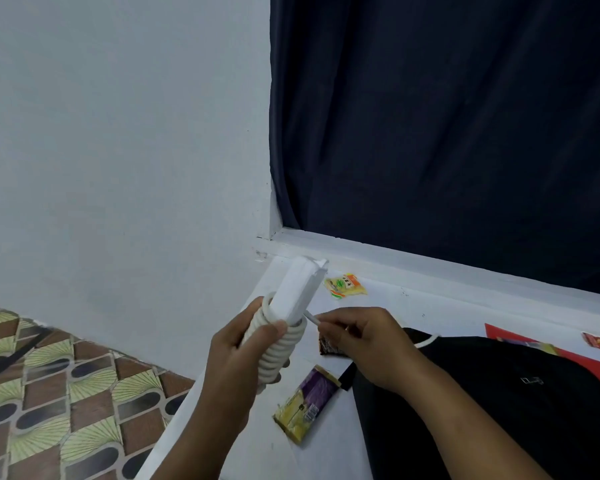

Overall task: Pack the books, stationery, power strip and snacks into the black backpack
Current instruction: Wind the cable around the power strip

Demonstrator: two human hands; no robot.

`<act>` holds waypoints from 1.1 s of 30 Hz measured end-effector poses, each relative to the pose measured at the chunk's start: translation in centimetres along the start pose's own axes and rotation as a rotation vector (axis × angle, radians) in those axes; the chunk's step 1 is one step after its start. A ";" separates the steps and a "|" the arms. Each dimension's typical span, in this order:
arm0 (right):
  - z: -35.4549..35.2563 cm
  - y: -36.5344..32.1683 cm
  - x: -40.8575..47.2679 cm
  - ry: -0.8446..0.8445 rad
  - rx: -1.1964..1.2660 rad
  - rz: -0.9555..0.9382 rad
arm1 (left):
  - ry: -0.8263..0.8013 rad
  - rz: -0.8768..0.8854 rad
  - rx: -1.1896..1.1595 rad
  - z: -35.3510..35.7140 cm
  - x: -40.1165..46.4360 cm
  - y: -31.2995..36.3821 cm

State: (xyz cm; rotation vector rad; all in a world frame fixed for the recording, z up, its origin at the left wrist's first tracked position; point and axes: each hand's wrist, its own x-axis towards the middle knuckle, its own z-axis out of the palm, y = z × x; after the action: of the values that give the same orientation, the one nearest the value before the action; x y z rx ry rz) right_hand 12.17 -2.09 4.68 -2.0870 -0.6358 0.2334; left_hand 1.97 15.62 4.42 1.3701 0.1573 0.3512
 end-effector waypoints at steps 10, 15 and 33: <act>0.3 -0.3 -0.8 0.197 -0.138 -0.100 | -0.215 0.003 0.116 0.1 0.4 0.0; 1.2 -0.4 -1.2 0.208 -0.157 -0.158 | -0.144 -0.043 0.162 0.3 0.2 -0.5; 1.9 -0.2 -1.2 0.304 -0.203 -0.324 | -0.135 0.068 0.221 0.2 1.2 -1.6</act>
State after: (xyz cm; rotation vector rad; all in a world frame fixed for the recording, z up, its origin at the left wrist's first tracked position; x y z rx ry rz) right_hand 10.26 -1.22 3.69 -2.1140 -0.8217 -0.3390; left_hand 3.36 15.60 3.01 1.6159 0.0379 0.3034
